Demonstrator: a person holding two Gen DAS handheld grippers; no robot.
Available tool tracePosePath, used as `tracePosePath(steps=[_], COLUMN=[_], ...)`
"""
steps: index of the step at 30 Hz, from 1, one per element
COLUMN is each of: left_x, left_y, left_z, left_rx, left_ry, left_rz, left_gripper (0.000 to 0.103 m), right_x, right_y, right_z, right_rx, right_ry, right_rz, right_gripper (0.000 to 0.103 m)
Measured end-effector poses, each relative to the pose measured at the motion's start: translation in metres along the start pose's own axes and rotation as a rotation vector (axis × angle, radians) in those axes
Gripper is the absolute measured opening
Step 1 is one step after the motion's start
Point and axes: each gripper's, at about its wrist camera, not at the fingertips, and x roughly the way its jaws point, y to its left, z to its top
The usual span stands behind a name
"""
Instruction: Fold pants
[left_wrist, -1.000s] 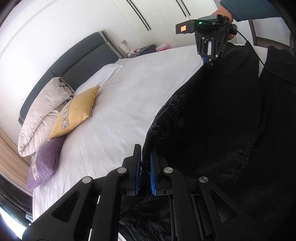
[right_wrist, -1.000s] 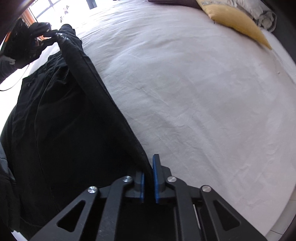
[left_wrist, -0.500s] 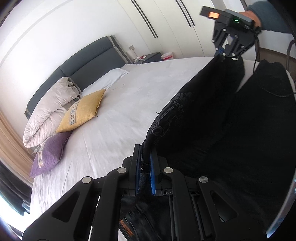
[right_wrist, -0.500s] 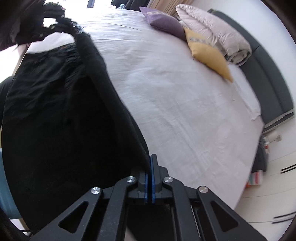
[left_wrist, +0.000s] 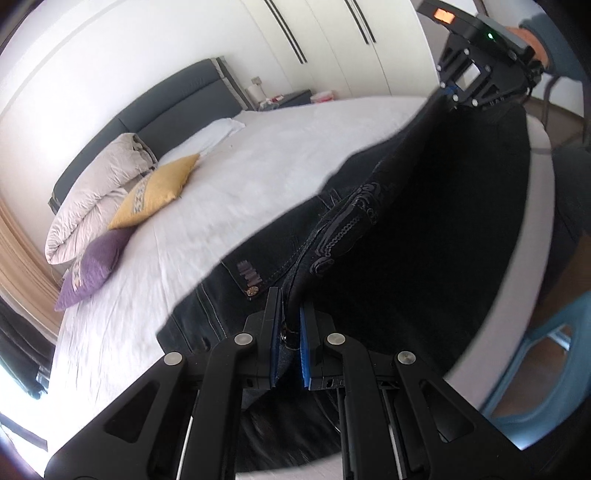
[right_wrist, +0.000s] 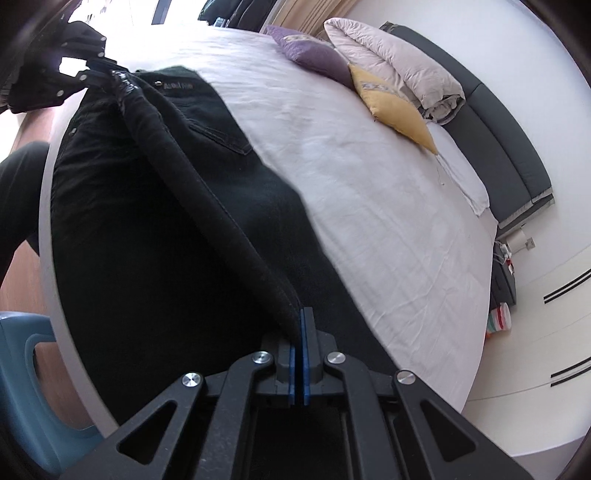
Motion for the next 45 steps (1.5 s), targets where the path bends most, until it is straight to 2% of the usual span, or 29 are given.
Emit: tracePosePath(steps=[8, 13, 21, 34, 42, 44, 45], left_x=[-0.013, -0.005, 0.006, 0.009, 0.015, 0.018, 0.018], left_y=[-0.042, -0.037, -0.004, 0.0, 0.002, 0.004, 0.003], left_z=[-0.047, -0.06, -0.043, -0.054, -0.058, -0.059, -0.06], left_rx=[-0.015, -0.031, -0.054, -0.016, -0.009, -0.01, -0.011], left_ry=[0.066, 0.09, 0.091, 0.116, 0.125, 0.154, 0.164], left_rz=[-0.036, -0.051, -0.072, -0.078, -0.078, -0.077, -0.078], left_gripper=[0.007, 0.008, 0.008, 0.008, 0.014, 0.02, 0.029], right_x=[0.002, 0.002, -0.007, -0.008, -0.006, -0.006, -0.008], right_y=[0.047, 0.066, 0.076, 0.093, 0.096, 0.099, 0.102], right_z=[-0.019, -0.022, -0.022, -0.029, -0.035, -0.037, -0.038], right_rx=[-0.065, -0.084, -0.069, -0.064, -0.034, -0.032, -0.036], right_ry=[0.068, 0.088, 0.089, 0.088, 0.072, 0.069, 0.063], right_rz=[0.021, 0.026, 0.033, 0.019, 0.003, -0.013, -0.037], right_gripper=[0.003, 0.003, 0.003, 0.003, 0.005, 0.009, 0.01])
